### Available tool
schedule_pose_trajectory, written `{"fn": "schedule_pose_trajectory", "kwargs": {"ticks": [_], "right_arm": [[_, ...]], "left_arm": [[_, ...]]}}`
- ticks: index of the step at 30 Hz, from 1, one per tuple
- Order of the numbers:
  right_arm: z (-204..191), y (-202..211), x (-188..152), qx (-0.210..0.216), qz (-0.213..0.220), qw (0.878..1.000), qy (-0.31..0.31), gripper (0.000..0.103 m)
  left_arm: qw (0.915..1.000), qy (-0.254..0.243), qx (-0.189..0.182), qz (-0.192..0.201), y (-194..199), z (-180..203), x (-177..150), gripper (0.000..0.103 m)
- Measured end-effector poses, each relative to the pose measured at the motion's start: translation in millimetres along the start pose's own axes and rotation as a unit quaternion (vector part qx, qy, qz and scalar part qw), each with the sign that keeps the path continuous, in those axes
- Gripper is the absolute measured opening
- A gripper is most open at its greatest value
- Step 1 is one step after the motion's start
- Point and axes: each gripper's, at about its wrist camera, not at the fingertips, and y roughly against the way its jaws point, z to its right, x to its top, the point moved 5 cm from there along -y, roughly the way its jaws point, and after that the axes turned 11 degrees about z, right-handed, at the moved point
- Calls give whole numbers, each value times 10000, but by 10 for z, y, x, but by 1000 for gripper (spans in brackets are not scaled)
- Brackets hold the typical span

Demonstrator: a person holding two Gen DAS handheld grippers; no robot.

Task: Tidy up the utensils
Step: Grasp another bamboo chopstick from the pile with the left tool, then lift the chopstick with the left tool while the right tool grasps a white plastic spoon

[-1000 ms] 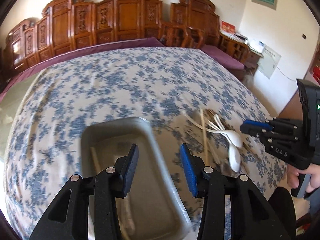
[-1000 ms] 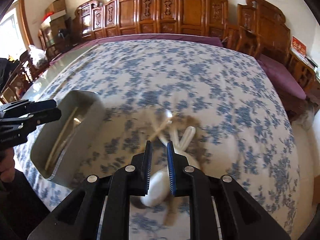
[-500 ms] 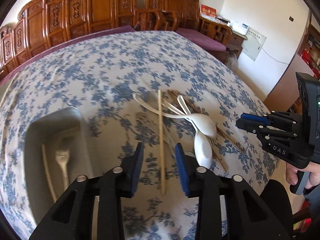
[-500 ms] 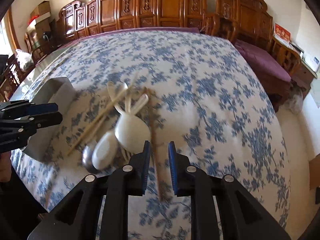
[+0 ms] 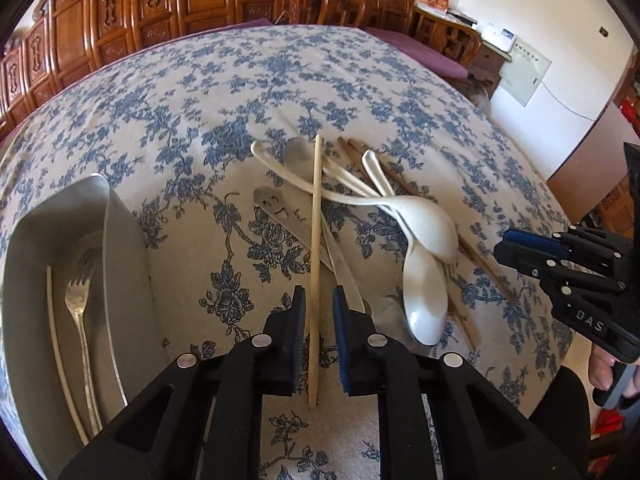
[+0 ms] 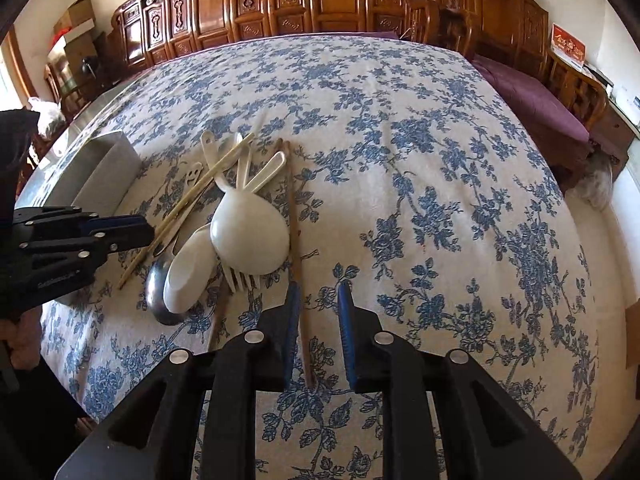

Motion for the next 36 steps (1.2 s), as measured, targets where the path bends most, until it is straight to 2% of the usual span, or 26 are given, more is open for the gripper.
{"fn": "schedule_pose_trajectory", "kwargs": {"ticks": [5, 10, 16, 20, 26, 30, 36], "right_arm": [[-45, -25, -21, 19, -53, 10000, 72, 21], [-49, -63, -48, 22, -118, 9999, 96, 21], [-49, -44, -30, 18, -78, 9999, 125, 21], [-62, -12, 69, 37, 26, 9999, 107, 21], [-246, -94, 419, 147, 207, 9993, 288, 21], [-469, -312, 629, 320, 36, 9975, 623, 21], [-718, -662, 743, 559, -453, 9920, 1033, 21]], "left_arm": [[9999, -11, 52, -90, -58, -8, -37, 11], [9999, -26, 95, -83, -71, -23, -48, 4], [9999, -56, 80, 113, 85, -72, 4, 4], [9996, 15, 66, 287, 223, -137, 76, 4], [9985, 84, 79, 529, 385, -219, 178, 4], [9977, 138, 72, 661, 483, -280, 233, 4], [9961, 147, 52, 866, 654, -338, 297, 4]]}}
